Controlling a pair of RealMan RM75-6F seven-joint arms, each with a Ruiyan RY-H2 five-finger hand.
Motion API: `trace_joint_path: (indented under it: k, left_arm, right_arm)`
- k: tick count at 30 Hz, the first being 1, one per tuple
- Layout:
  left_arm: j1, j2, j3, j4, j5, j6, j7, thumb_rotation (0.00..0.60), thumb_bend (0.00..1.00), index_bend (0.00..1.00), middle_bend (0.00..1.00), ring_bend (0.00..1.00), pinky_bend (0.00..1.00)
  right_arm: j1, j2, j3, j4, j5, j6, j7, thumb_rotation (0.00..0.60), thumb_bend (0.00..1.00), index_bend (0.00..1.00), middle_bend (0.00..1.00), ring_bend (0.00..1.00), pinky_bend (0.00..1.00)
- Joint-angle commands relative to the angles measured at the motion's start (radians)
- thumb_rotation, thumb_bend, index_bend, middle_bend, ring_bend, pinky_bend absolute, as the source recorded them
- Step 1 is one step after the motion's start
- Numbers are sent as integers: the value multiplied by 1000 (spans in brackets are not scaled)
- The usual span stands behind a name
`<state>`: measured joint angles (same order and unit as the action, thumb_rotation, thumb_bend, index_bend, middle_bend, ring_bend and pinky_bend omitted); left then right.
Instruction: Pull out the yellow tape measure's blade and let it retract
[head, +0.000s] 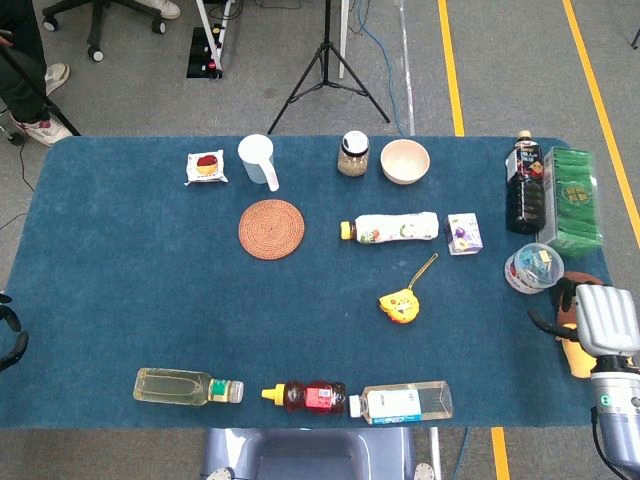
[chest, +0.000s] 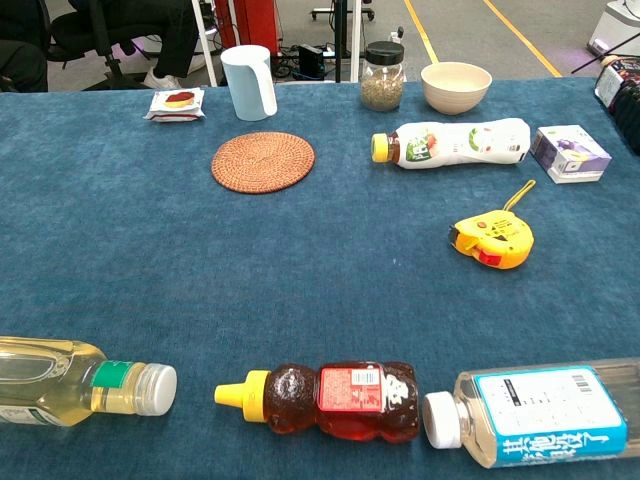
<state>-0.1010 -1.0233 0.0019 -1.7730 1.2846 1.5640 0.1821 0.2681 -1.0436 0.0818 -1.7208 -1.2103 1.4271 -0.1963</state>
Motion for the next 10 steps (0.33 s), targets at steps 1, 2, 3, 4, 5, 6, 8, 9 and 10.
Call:
trace_joint_path:
  k: [1,2,3,4,5,6,8,9,10]
  left_arm:
    - [12,11,6,-22,5,1,16,600,332,570,320,162,273]
    - [12,15,5,-28,10,-1,19,600,333,570,320,162,273]
    - [11,16,2,-32,13,-2,19,600,333,570,320,162,273]
    - [10,17,0,-34,17,-4,20,600,332,570,320,162,273]
    - [3,17,-4,-39,28,-9,22,600,333,570,320,162,273]
    - [0,17,-6,-41,33,-14,24,600,331,570,320,162,272]
    - [-3,17,-8,-44,35,-19,25,600,332,570,320,162,272]
    - [-6,18,-11,-47,36,-25,25,600,332,570,320,162,272]
    - [-8,19,-12,-50,37,-32,25,600,332,570,320,162,271]
  right_arm:
    - [-29,18,-8,-15,-17,29,4,404,252,602,657,615,580]
    - [-35,25,-7,-19,-22,34,6,403,251,603,657,615,580]
    - [-37,29,-4,-22,-25,37,8,401,252,604,657,615,580]
    - [-39,31,-4,-23,-27,36,8,403,252,604,657,615,580]
    - [-42,33,-3,-24,-30,36,12,402,252,604,657,615,579]
    - [-44,34,-3,-24,-33,35,16,401,252,604,657,615,579]
    - [-46,35,-2,-22,-36,34,21,402,253,604,657,615,579]
    - [-48,35,0,-20,-38,35,25,405,252,605,657,615,580]
    - [-50,33,1,-17,-40,33,27,406,252,605,657,615,580]
